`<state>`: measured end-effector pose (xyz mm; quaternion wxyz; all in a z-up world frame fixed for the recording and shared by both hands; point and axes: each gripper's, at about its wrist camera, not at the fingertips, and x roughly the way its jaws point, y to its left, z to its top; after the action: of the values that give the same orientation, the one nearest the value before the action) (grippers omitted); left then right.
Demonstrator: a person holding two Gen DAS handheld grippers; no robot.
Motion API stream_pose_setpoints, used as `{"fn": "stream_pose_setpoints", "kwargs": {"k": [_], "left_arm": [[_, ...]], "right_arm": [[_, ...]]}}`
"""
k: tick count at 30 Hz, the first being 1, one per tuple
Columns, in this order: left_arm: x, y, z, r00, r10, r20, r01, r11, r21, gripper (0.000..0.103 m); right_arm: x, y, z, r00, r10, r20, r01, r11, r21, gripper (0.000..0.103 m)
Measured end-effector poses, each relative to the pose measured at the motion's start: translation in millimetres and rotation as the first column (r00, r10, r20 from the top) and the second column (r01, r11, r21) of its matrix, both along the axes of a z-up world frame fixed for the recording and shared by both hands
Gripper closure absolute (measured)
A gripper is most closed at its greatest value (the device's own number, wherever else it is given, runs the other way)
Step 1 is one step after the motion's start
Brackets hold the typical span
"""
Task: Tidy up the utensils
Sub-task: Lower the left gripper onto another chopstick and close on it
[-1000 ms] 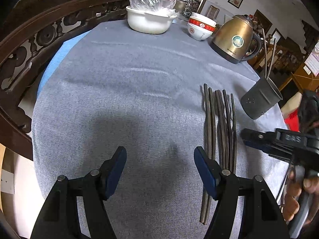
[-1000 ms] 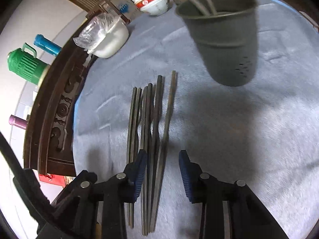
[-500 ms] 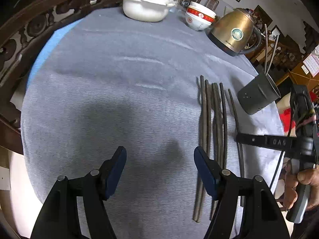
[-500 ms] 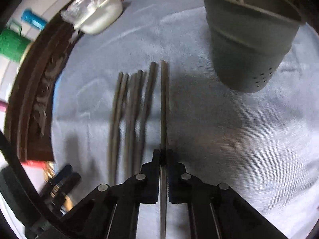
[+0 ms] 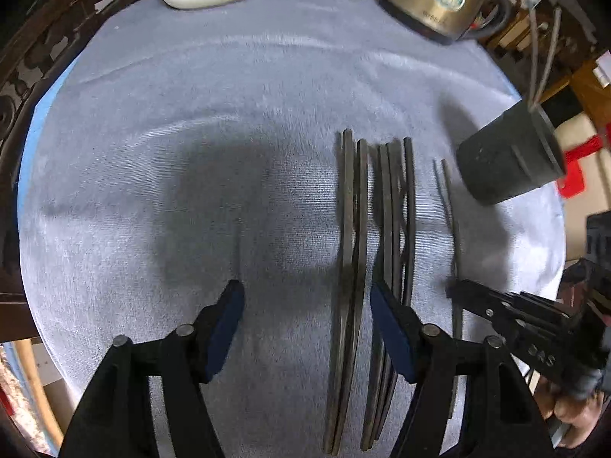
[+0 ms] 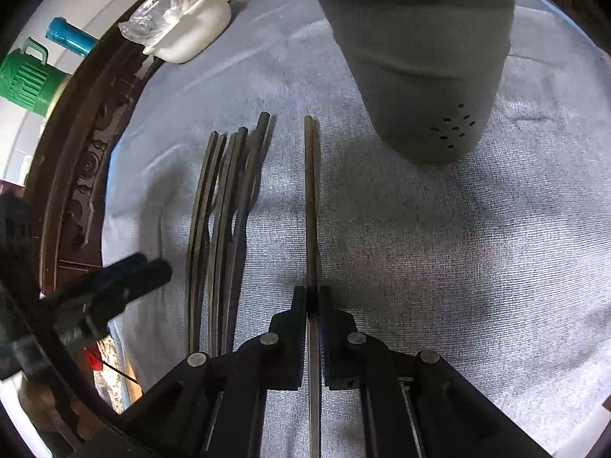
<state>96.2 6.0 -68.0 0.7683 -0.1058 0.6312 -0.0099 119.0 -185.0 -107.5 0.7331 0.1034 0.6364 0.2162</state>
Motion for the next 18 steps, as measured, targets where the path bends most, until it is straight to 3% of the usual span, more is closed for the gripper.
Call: {"fn": "stream_pose_setpoints", "kwargs": {"k": [3, 12, 14, 18], "left_arm": [[9.2, -2.8, -8.0, 0.999, 0.007, -0.050, -0.006, 1.000, 0.020, 0.047], [33.9, -6.7, -5.6, 0.996, 0.017, -0.091, -0.018, 1.000, -0.008, 0.056], [39.2, -7.1, -3.7, 0.995, 0.009, -0.098, -0.011, 1.000, -0.025, 0.066], [44.9, -6.1, -2.6, 0.994, 0.002, -0.111, -0.005, 1.000, -0.024, 0.075]], "right_arm": [[0.1, -5.9, -0.8, 1.000, 0.002, -0.003, -0.002, 1.000, 0.028, 0.095], [-2.1, -18.1, -2.2, 1.000, 0.010, -0.002, -0.010, 0.998, 0.067, 0.094], [-1.9, -21.2, -2.0, 1.000, 0.013, -0.004, -0.013, 0.998, 0.069, 0.094], [-2.5, -22.7, -2.0, 1.000, 0.015, -0.005, -0.015, 0.997, 0.070, 0.094]]}}
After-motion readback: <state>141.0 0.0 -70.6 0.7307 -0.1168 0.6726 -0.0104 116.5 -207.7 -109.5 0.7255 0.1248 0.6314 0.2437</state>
